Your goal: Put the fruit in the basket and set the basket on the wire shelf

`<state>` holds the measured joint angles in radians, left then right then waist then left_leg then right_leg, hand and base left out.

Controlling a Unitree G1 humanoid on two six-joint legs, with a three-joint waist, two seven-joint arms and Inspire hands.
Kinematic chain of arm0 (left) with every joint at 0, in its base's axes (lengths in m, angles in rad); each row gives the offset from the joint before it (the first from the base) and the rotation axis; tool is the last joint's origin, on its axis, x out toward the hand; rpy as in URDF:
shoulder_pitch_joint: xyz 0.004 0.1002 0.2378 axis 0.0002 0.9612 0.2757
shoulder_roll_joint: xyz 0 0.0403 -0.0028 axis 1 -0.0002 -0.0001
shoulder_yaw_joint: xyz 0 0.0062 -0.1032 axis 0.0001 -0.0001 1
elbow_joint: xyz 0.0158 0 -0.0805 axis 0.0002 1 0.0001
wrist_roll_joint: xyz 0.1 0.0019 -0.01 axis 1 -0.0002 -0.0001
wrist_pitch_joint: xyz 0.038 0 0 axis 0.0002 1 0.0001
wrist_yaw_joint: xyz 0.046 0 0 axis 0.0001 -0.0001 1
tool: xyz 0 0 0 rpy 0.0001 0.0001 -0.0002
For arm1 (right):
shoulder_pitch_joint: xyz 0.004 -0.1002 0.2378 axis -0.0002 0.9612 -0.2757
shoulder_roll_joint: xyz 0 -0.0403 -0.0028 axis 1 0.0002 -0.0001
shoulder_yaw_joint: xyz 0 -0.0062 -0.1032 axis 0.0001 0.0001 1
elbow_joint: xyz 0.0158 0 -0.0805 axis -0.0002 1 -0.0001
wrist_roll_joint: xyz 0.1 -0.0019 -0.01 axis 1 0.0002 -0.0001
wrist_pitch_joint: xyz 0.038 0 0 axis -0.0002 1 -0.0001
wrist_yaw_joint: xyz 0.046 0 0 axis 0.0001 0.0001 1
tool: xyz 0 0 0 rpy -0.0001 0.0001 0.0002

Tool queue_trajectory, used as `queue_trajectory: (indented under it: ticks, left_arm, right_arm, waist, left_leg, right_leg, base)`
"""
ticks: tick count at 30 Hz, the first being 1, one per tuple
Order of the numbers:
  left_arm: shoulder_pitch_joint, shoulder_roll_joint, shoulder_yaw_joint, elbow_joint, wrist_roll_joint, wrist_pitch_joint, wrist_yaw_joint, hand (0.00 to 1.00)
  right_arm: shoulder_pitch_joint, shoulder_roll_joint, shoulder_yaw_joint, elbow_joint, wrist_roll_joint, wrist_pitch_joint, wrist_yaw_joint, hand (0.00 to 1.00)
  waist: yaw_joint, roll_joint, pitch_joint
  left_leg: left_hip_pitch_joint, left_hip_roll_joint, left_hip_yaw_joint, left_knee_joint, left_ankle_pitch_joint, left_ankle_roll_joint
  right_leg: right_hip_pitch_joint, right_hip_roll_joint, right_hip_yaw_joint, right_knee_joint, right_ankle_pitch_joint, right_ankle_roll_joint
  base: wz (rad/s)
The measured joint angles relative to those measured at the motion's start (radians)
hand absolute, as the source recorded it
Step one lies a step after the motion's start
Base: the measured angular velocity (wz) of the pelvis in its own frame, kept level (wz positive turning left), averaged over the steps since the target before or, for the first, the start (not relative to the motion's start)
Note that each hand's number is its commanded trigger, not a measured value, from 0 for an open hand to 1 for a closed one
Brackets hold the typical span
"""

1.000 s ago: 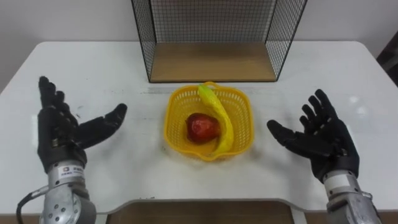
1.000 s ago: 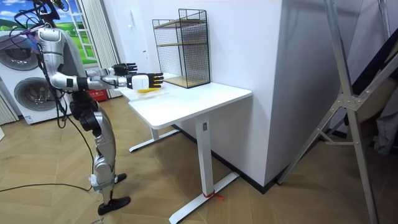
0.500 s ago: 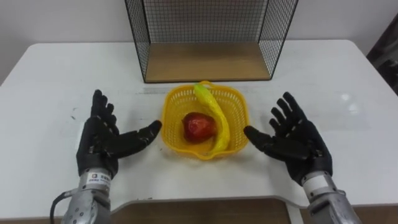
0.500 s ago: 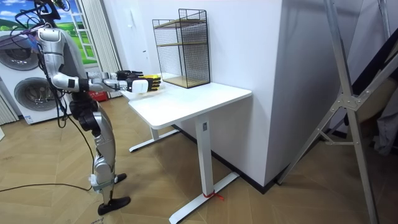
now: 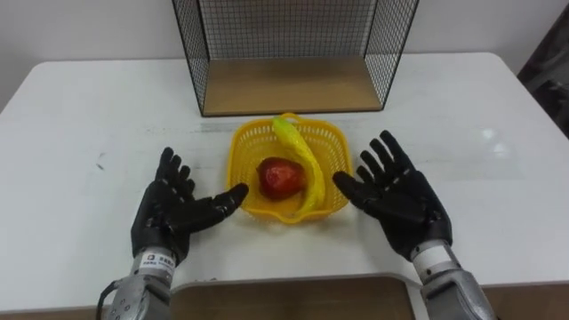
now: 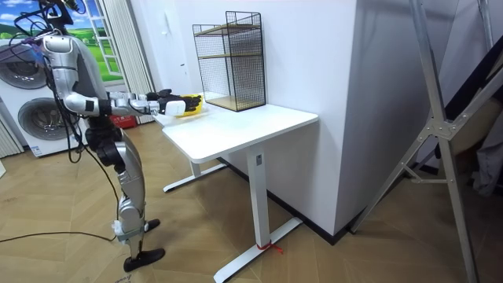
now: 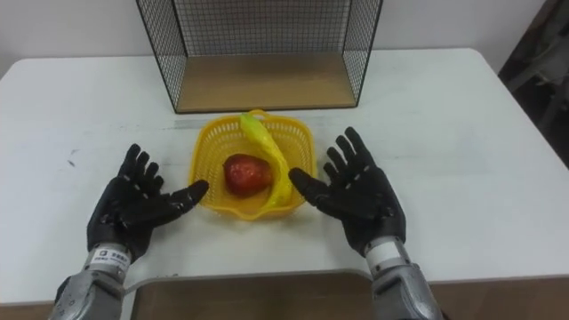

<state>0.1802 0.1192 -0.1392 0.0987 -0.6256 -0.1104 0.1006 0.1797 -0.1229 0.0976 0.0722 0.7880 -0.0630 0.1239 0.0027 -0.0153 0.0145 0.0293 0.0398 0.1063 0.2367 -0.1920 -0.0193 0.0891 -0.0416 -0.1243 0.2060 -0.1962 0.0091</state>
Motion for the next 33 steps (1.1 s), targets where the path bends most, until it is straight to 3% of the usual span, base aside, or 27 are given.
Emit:
queue_trajectory:
  ticks: [8,15,19,29,33]
  left_arm:
    - [-0.001,0.000,0.000,0.000,-0.041,-0.003,-0.002,0.00]
    - [-0.001,0.000,-0.002,0.000,-0.039,-0.009,-0.005,0.00]
    - [-0.001,0.000,-0.006,0.000,-0.039,-0.014,-0.006,0.00]
    - [-0.013,-0.016,-0.045,-0.008,-0.038,-0.021,-0.020,0.00]
    - [-0.037,-0.020,-0.094,-0.008,-0.039,-0.020,-0.033,0.00]
  right_arm:
    - [-0.002,0.000,0.001,0.001,0.002,-0.001,0.000,0.00]
    - [-0.011,0.000,0.023,0.044,0.000,-0.001,0.001,0.00]
    - [-0.011,0.000,0.038,0.044,0.001,-0.001,0.011,0.00]
    - [-0.024,0.001,0.078,0.043,0.001,-0.002,0.062,0.00]
    - [-0.025,0.001,0.089,0.048,0.001,-0.002,0.068,0.00]
  waist:
    - [0.000,0.007,0.0009]
    - [0.000,-0.001,0.0054]
    - [0.000,-0.006,0.0036]
    - [0.000,-0.015,0.0010]
    - [-0.002,-0.015,0.0013]
  left_leg:
    - [0.000,0.000,0.000,-0.001,0.000,0.000]
    - [0.000,0.000,0.002,-0.001,0.000,0.000]
    - [-0.001,-0.001,0.002,-0.001,0.000,0.000]
    - [-0.002,-0.001,0.001,-0.001,0.000,0.000]
    - [-0.003,-0.001,0.001,0.000,0.000,0.000]
  right_leg:
    - [-0.002,0.000,0.002,-0.002,0.000,0.000]
    - [-0.002,0.001,0.002,-0.005,0.000,0.000]
    - [0.000,0.002,0.002,-0.019,0.001,0.001]
    - [0.000,0.001,-0.001,-0.020,0.001,0.001]
    - [-0.001,0.001,-0.002,-0.018,0.001,0.001]
  base:
    - [0.00]
    - [0.00]
    - [0.00]
    - [0.00]
    - [0.00]
